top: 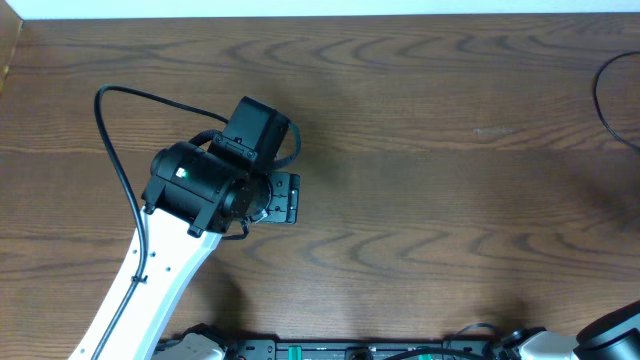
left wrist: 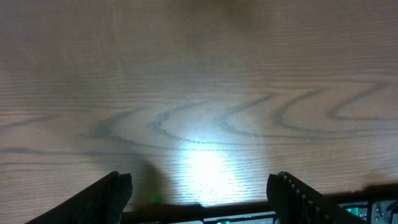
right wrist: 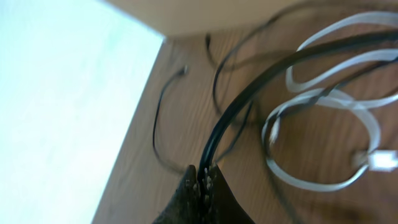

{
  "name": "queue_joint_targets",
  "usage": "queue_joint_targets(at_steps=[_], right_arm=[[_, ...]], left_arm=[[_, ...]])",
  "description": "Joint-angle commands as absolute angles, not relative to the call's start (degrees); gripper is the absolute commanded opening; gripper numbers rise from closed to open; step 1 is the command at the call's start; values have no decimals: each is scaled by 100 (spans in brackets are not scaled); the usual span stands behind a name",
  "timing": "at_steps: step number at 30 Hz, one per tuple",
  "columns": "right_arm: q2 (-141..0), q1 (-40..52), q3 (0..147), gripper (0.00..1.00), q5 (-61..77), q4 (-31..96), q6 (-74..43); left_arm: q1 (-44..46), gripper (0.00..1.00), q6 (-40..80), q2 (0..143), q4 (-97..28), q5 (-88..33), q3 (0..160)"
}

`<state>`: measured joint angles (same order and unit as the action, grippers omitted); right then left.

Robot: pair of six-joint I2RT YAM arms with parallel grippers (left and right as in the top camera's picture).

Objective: Untangle cables

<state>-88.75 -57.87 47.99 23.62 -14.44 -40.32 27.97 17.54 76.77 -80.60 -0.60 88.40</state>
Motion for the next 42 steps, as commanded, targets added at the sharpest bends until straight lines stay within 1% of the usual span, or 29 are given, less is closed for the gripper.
queue_joint_targets(at_steps=[1,2,3,6,11,15,20,23,25,27,30,35,38,42], right_arm=[[-8873,-6173,4974,18,2226,-1439,-4178],[-8877,-6237,4974,67,2156,-1426,-4174],[-8892,-6270,4974,99,2097,-1406,-4167],[-9041,-6292,4974,99,2075,-1396,-4042],[-9454,-6208,4974,99,2596,-1385,-4045],[-9518,-6049,4974,99,3044,-1402,-4042],[-9515,-5430,5028,99,4263,-2132,-4042],[-9515,-4956,5183,99,4807,-2178,-4003],[-9515,-4357,5242,99,5122,-2080,-3848],[-9515,-3940,5242,99,5210,-1951,-3640],[-9439,-3249,5242,99,5349,-1476,-2849],[-9168,-2206,5247,99,4976,-447,-1686],[-8888,-1643,5245,99,4696,523,-1168],[-8517,-797,5245,99,3844,1806,-757]], left_arm=[[2799,75,1702,7717,-8073,-108,8827],[2799,75,1702,7717,-8071,-108,8827],[2799,75,1702,7717,-8071,-108,8827],[2799,75,1702,7717,-8071,-108,8825],[2799,75,1702,7717,-8073,-108,8825],[2799,75,1699,7717,-8073,-108,8825],[2799,76,1695,7717,-8027,-89,8825],[2799,76,1647,7717,-7983,-86,8825],[2799,64,1710,7703,-7800,-8,8825],[2799,61,1879,7664,-7612,250,8825],[2799,61,1981,7548,-7354,698,8825],[2799,61,2025,7279,-7279,998,8825],[2799,61,2180,6989,-7376,1400,8825],[2799,62,2318,6482,-7387,1597,8825]])
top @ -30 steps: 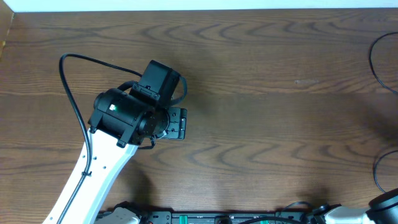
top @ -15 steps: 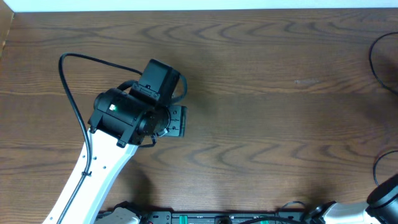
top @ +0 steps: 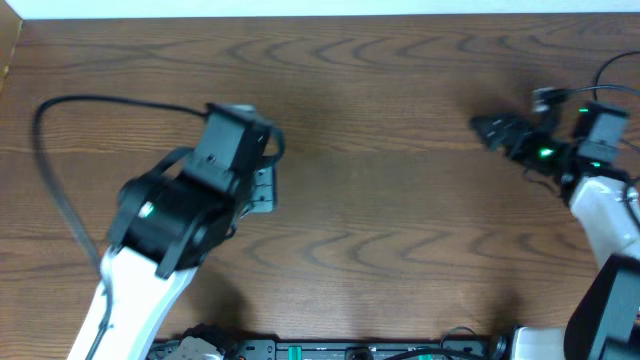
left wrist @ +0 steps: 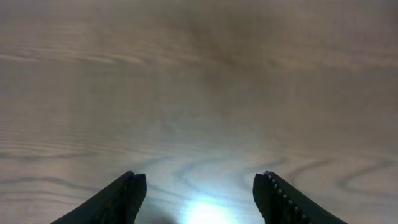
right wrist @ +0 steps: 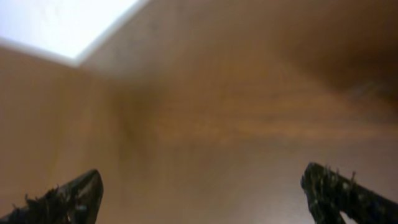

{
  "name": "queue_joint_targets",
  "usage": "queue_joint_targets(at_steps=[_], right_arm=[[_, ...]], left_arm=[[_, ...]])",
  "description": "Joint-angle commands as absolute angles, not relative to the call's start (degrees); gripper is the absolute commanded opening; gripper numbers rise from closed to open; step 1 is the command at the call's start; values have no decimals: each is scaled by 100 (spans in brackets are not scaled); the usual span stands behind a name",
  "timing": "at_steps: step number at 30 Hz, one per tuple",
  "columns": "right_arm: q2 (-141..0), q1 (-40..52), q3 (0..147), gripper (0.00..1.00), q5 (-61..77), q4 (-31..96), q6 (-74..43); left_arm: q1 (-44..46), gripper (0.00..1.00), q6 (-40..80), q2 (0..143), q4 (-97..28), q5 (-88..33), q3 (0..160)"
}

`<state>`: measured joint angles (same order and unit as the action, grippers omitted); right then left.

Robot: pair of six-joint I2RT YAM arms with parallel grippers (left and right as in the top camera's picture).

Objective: Untangle cables

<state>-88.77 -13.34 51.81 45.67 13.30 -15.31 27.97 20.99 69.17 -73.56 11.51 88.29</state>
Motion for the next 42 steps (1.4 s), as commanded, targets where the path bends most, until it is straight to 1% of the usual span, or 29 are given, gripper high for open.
queue_joint_targets(at_steps=[1,3,7,10,15,19,25,30,33,37,39,42], right_arm=[[-8451,-596,5245,99,3640,2040,-722],[-8298,-60,5245,99,3251,2550,-576],[-8001,917,5245,99,2674,3089,-548],[-7673,1702,5245,99,2314,3203,-548],[-6812,2941,5245,99,1549,3142,-600],[-5857,3793,5245,99,375,3133,-661],[-4353,4930,5245,99,-1334,3415,-908],[-3098,5808,5245,99,-2648,4095,-1107],[-2633,6069,5245,99,-3146,4821,-1634],[-2432,6117,5245,99,-3319,5516,-2353],[-2440,6117,5245,99,-3430,5572,-2379],[-2504,6117,5242,99,-4104,5485,-2178]], left_arm=[[2799,61,2353,6326,-7391,1599,8825],[2799,62,2423,5994,-7437,1601,8825],[2799,62,2480,5336,-7627,1623,8825],[2799,62,2569,4877,-7911,1680,8825],[2799,63,2932,4180,-8694,2244,8825],[2799,63,3037,3658,-8960,2265,8825],[2797,63,3120,2906,-8976,2447,8825],[2797,64,3118,2447,-9030,2639,8825],[2792,64,3120,2346,-9124,2663,8825],[2792,65,3120,2344,-9238,2665,8816],[2792,65,3120,2344,-9244,2663,8794],[2792,65,3122,2344,-9236,2663,8700]])
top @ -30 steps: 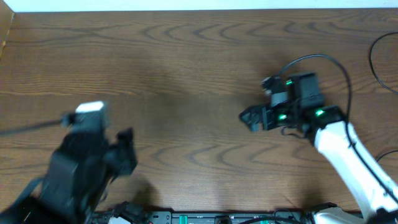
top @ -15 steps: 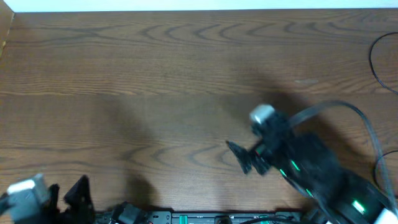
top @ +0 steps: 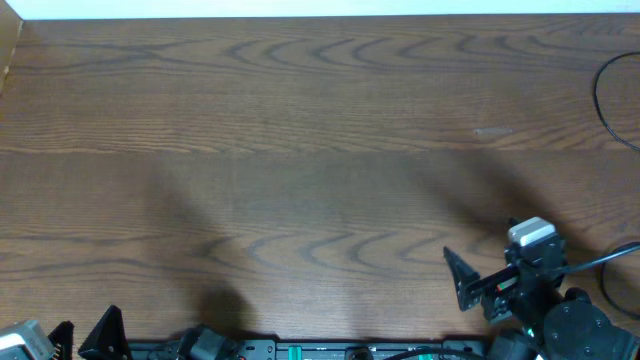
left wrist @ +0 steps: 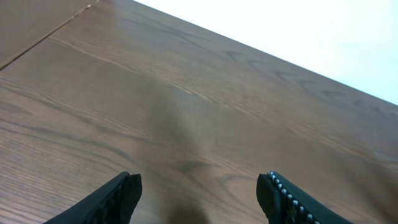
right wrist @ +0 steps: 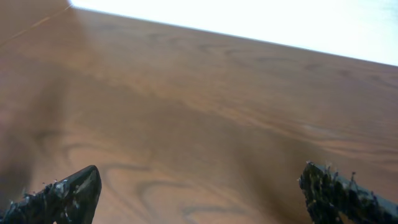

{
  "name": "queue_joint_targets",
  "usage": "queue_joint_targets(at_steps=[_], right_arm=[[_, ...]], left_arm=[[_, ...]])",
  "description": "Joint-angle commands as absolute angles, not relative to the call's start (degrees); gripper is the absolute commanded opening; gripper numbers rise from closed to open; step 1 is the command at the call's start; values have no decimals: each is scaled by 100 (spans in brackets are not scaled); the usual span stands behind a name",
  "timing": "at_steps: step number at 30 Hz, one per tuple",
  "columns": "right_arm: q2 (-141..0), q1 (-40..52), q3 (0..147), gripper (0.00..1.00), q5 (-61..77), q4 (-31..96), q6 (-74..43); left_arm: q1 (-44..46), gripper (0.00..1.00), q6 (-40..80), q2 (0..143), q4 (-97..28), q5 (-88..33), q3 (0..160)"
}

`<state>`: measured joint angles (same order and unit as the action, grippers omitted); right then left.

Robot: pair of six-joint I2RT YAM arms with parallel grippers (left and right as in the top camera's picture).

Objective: Untangle cables

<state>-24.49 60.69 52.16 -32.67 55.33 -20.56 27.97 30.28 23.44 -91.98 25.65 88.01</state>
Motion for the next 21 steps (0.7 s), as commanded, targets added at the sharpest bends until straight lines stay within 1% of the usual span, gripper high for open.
queue_joint_targets(at_steps=[1,5,8,12,18,20,21], right_arm=[[-2552,6117,5236,99,-4486,5422,-1931],[-2886,6117,5094,99,-5981,4960,-923],[-3203,6082,5076,99,-6182,4976,-285],[-3404,6018,5074,99,-6202,4611,-167],[-3406,5734,4716,99,-6104,2517,-917],[-3409,5522,4504,99,-5664,1745,-908],[-3409,5354,4357,99,-5223,1313,-812]], left_arm=[[2792,65,3124,2344,-9231,2661,8654],[2792,65,3166,2344,-9223,2661,8499],[2792,65,3164,2344,-9190,2661,8442],[2792,65,3164,2344,-9098,2639,8444],[2792,65,3162,2344,-9102,2620,8442],[2792,66,3164,2344,-9102,2617,8444],[2792,65,3162,2344,-9102,2617,8442]])
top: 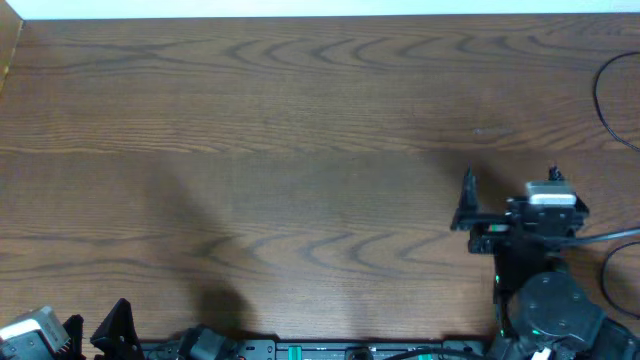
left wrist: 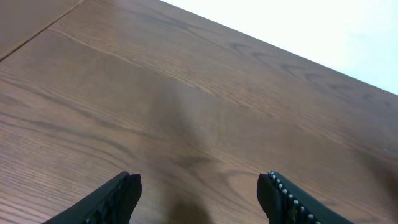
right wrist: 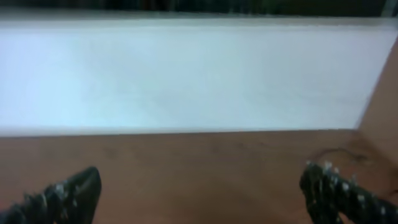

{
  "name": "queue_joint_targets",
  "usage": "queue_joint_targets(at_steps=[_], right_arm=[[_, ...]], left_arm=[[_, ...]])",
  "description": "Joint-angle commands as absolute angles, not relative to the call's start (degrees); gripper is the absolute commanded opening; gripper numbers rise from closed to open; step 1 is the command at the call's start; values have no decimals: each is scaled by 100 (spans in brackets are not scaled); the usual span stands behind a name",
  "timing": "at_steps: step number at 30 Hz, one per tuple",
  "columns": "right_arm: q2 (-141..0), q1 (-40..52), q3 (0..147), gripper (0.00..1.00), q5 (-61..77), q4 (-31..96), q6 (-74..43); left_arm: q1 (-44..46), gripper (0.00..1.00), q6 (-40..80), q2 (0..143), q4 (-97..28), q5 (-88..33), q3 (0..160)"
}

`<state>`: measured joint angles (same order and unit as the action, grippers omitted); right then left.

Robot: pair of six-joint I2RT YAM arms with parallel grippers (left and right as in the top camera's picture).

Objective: Untangle cables

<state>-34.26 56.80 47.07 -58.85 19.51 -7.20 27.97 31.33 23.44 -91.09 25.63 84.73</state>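
A black cable (top: 603, 96) curves in at the table's right edge in the overhead view; most of it lies out of frame. A thin dark squiggle (right wrist: 337, 152) far off in the right wrist view may be cable. My right gripper (right wrist: 200, 198) is open and empty, facing the white back wall; its arm (top: 540, 215) stands at the front right. My left gripper (left wrist: 200, 198) is open and empty too, low at the front left corner, with its fingers (top: 115, 322) just inside the overhead view. No white cable shows.
The brown wooden table (top: 300, 150) fills the view, with a white wall along its back edge (top: 300, 15). A raised wooden side (top: 8, 55) borders the far left. The arms' base rail (top: 340, 350) runs along the front edge.
My right gripper has moved from the front right edge, pointing left, to a little farther back, and now faces the back wall. The left gripper has barely shifted.
First my right gripper was shut on a black cable beside a white one, off the table's right, with the left arm open over the left middle. Then the right gripper was open at the back right. Both arms then stood at the front edge, open.
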Motion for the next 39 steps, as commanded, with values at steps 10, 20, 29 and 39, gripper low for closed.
queue_joint_targets(at_steps=[10,20,29,39], right_arm=[[-3511,3151,3435,99,-2058,-307,121],[-4571,311,3319,99,-574,-482,-1000],[-3879,-34,3065,99,-355,-456,-478],[-1111,-34,2281,99,-615,543,-460]], left_arm=[[2792,66,3162,2344,-9100,2620,8442],[2792,66,3162,2344,-9100,2620,8444],[2792,66,3159,2344,-9102,2624,8444],[2792,67,3157,2344,-9102,2624,8444]])
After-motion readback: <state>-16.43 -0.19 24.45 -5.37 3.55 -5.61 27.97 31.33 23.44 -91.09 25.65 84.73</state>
